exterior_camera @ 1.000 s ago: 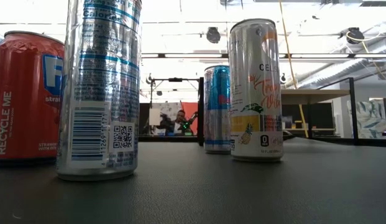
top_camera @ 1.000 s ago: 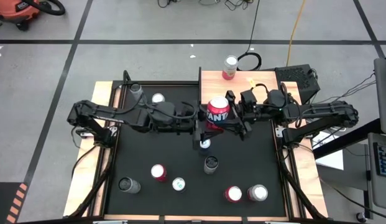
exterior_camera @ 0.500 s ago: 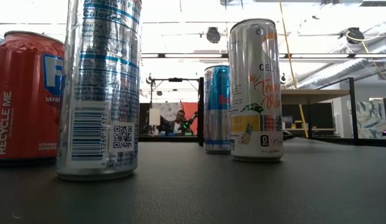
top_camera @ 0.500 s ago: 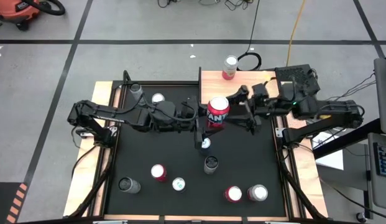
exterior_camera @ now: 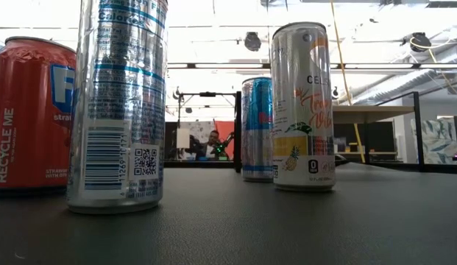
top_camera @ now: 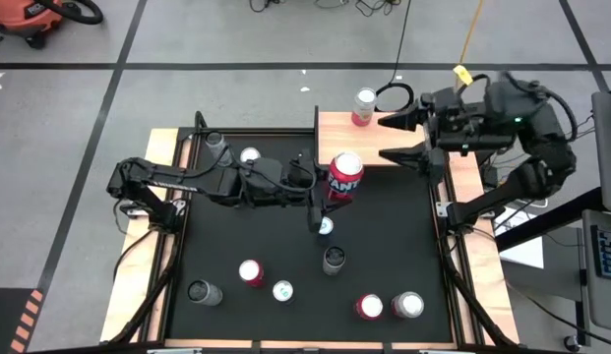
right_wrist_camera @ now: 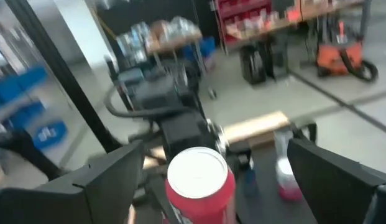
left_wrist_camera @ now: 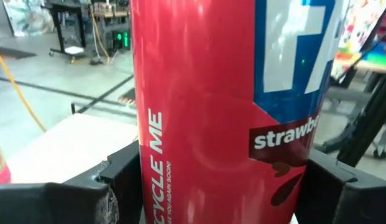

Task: Place canned beverage on shelf
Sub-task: Put the top red soda can on the shelf

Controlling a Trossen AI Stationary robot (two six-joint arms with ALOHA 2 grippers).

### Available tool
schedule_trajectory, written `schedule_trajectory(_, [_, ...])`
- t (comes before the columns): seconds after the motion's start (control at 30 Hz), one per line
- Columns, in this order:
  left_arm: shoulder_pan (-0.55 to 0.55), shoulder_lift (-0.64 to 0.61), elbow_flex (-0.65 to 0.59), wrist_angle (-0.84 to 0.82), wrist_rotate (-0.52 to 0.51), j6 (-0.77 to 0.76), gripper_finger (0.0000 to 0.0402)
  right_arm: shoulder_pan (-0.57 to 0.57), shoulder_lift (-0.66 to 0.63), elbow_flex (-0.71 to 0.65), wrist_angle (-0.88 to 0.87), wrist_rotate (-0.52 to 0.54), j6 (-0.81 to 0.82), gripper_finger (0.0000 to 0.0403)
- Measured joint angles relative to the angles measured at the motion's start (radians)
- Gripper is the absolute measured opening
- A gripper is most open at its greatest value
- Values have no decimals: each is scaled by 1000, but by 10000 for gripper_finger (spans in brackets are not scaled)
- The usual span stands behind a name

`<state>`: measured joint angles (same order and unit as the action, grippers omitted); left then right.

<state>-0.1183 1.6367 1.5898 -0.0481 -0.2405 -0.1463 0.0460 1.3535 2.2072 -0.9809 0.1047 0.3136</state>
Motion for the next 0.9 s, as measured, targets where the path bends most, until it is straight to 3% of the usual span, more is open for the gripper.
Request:
schedule_trajectory(0.13, [4,0,0,-84,-1,-1,293,0,105,150,-197,-5,0,365])
schedule_trajectory(0.33, [6,-1,0,-161,-8,-2,293,0,151,116,-269,-134,40,368])
schedule_trajectory(0.9, [5,-1,1,-385,5,6,293,0,250,114,-360,-160,-115,400])
